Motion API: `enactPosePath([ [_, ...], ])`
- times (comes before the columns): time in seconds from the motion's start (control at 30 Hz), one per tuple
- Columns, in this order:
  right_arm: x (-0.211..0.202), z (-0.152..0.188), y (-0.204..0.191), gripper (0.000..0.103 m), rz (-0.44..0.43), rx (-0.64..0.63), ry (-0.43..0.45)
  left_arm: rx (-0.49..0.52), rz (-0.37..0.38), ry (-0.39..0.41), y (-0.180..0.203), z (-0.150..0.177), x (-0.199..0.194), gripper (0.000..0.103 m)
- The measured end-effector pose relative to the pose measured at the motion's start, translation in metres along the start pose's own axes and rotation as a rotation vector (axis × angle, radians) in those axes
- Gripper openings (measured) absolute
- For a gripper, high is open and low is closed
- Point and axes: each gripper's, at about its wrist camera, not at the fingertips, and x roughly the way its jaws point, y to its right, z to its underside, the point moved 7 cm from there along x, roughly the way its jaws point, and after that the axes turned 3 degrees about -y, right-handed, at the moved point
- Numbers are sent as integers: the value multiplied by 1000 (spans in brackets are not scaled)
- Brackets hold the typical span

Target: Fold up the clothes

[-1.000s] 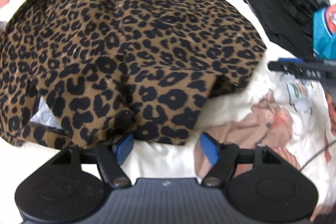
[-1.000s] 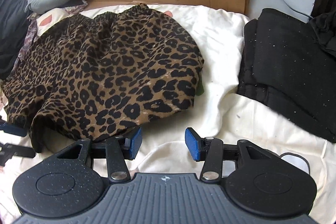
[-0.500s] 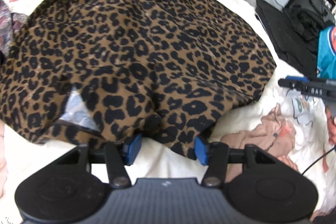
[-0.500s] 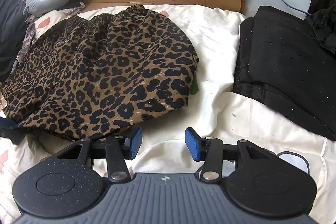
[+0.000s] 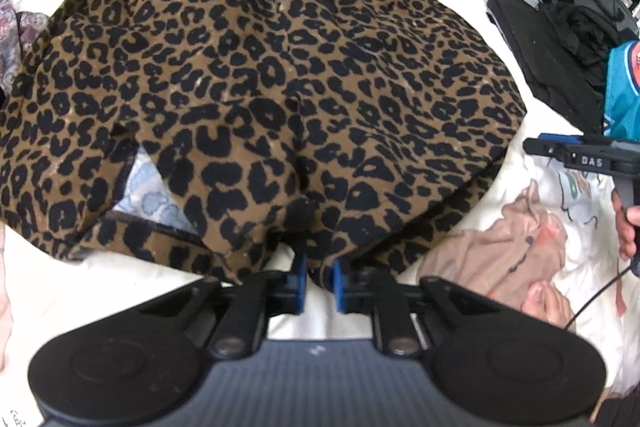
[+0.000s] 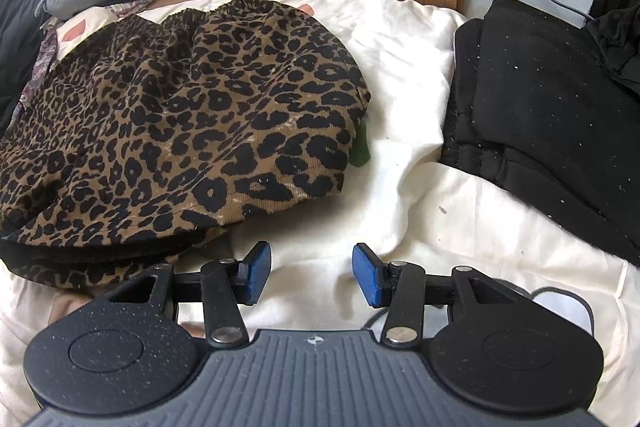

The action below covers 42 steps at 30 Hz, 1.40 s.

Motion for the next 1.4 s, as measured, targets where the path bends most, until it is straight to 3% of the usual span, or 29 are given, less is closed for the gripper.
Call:
enactPosePath([
  [0.3,18,-18,-2,52,23,-27,36,-25,5,28,-6,-2,-13,7],
  [0.83,19,-70,39,52,113,115,174,-30,12,21,-10,-1,-16,6],
  [1.0,8,-81,55,52,123,251,231,-33,11,20,-9,-2,-15,5],
  [1.17,6,-84,59,52,166,198,239,-41,8,21,-11,-2,-14,4],
  [1.4,22,-63,66,52,134,215,134,-38,23,-23,-6,4,-7,4],
])
